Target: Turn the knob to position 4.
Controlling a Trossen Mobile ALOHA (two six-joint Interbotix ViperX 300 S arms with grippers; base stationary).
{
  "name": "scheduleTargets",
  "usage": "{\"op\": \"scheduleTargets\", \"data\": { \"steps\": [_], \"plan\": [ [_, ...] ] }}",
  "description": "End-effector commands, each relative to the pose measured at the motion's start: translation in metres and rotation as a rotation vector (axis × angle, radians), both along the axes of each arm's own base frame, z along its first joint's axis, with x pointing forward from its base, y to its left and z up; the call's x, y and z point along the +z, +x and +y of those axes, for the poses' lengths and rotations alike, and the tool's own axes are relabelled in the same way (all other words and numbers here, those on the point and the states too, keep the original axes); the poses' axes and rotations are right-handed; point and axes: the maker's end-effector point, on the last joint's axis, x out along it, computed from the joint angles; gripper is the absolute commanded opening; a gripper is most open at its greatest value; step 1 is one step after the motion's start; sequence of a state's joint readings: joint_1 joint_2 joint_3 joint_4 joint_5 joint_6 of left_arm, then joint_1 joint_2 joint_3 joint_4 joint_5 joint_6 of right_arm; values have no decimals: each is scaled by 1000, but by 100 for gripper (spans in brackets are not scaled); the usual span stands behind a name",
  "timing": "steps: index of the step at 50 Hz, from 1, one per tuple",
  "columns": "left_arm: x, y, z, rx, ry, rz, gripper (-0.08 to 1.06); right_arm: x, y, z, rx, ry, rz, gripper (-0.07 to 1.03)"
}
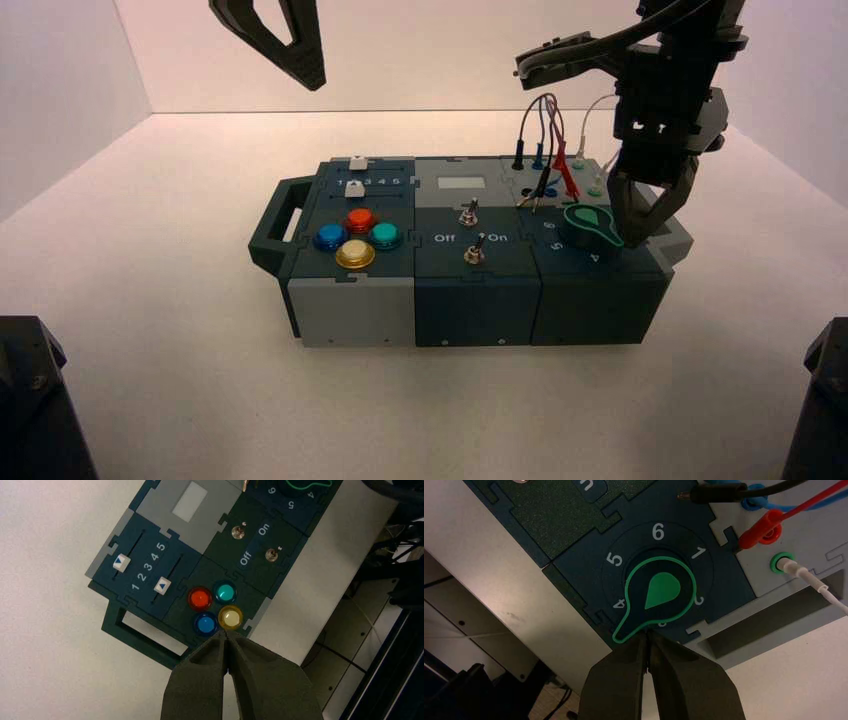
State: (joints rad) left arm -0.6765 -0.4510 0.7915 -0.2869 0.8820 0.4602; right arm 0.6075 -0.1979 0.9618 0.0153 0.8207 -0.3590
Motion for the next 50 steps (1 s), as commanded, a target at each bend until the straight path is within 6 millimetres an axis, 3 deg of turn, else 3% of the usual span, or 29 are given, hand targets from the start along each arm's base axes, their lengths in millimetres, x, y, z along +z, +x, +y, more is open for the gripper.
{"op": "scheduleTargets", "data": {
  "steps": [1, 26, 50],
  "plan": [
    [13, 7, -9, -2, -48, -57, -3, 7, 7, 6, 9, 22, -28, -2],
    [18, -14, -39, -55, -189, -7, -3, 9, 8, 7, 6, 27, -35, -2],
    [22, -7, -45, -40, -230, -41, -3, 9, 8, 7, 6, 26, -34, -2]
  ]
}}
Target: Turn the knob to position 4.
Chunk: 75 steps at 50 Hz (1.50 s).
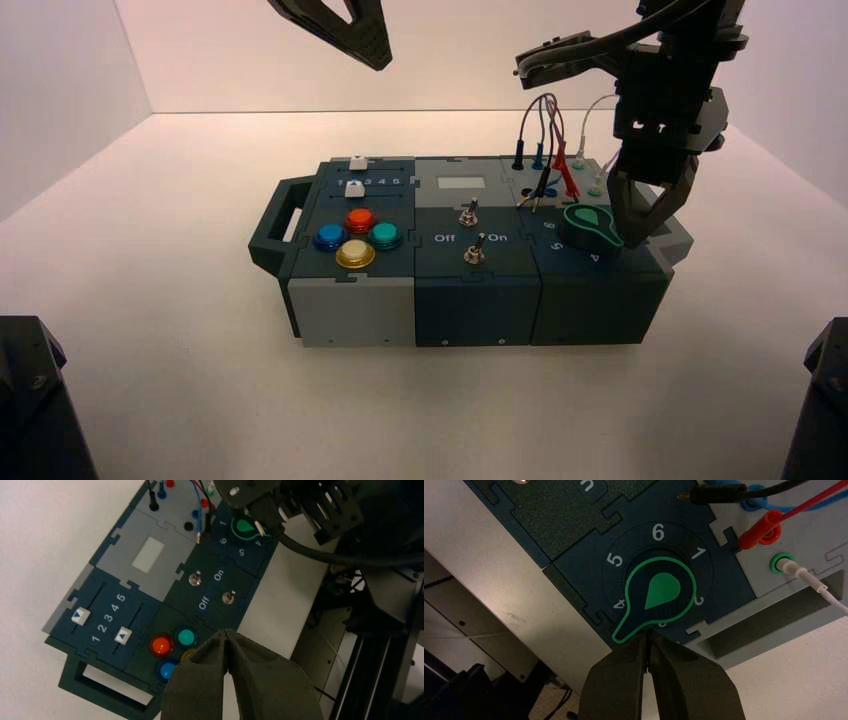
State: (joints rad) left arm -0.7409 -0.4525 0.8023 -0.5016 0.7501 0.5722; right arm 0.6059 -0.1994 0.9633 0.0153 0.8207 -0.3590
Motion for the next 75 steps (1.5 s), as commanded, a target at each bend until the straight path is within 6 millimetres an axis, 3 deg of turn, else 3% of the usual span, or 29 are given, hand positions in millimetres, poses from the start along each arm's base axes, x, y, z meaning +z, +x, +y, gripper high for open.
{"op": "scheduleTargets", "data": {
  "steps": [1, 13, 35, 75],
  "plan": [
    [8, 3, -5, 5, -34, -21, -3, 9, 8, 7, 7, 26, -34, -2],
    [10, -2, -11, -30, -74, -15, -3, 8, 8, 7, 5, 26, -31, -2],
    [-3, -9, -15, -48, -57, 41, -3, 8, 7, 7, 6, 25, -30, -2],
    [-7, -12, -14, -53, -47, 54, -3, 8, 6, 8, 0, 29, -17, -2]
  ]
}}
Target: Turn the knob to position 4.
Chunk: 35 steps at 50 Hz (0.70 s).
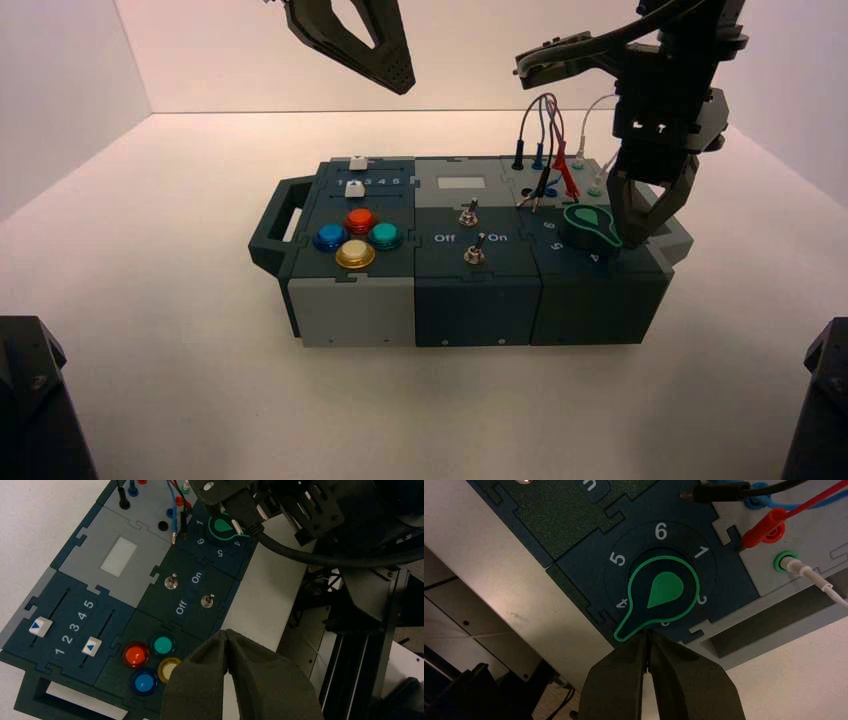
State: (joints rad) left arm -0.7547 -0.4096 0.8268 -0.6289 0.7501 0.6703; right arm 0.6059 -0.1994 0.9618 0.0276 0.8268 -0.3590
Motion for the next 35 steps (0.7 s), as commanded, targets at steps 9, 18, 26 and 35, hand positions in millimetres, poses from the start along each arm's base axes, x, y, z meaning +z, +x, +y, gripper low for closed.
{"op": "scheduleTargets", "data": {
  "steps": [9, 18, 26, 35],
  "plan": [
    [7, 1, -3, -5, -17, -16, -3, 9, 7, 8, 3, 29, -23, -2],
    [6, 1, -3, -7, -16, -18, -3, 8, 7, 8, 4, 28, -20, -2],
    [6, 1, -3, -8, -16, -18, -3, 8, 6, 10, 9, 29, -19, -2],
    [6, 1, -3, -7, -16, -18, -3, 8, 4, 12, 20, 29, -17, -2]
  ]
}}
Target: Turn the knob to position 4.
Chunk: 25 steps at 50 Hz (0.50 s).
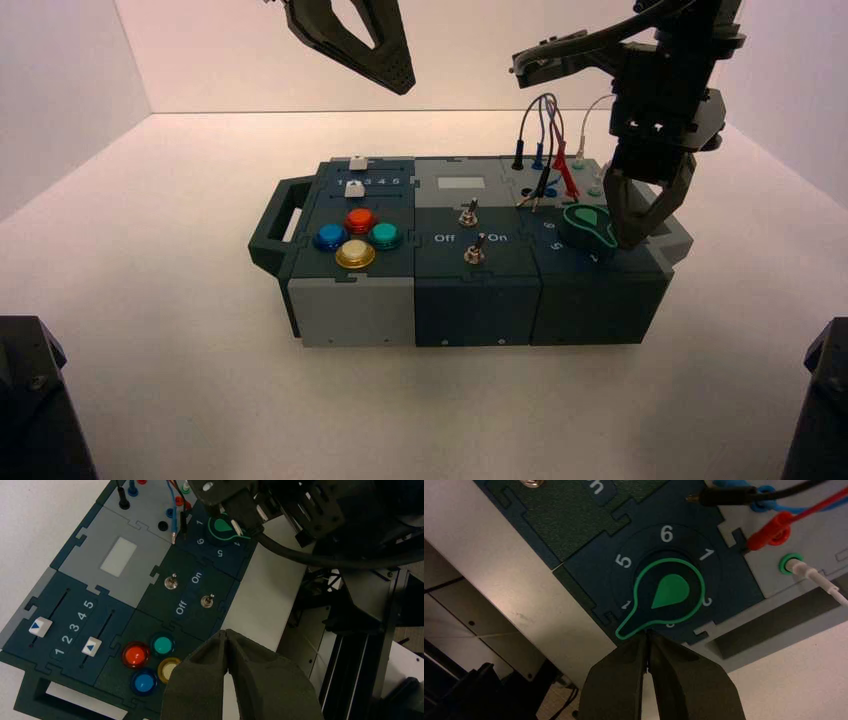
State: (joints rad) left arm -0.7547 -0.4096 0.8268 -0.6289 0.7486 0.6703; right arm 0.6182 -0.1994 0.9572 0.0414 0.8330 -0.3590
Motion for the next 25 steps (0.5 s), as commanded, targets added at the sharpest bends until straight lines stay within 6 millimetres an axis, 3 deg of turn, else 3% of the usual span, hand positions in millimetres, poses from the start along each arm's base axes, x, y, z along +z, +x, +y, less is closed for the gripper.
{"op": "scheduleTargets", "data": {
  "steps": [1, 25],
  "plan": [
    [6, 1, -3, -8, -16, -17, -3, 7, 6, 8, 17, 23, -26, -2],
    [7, 1, -3, -8, -18, -19, -3, 9, 6, 9, 13, 27, -24, -2]
  ]
}}
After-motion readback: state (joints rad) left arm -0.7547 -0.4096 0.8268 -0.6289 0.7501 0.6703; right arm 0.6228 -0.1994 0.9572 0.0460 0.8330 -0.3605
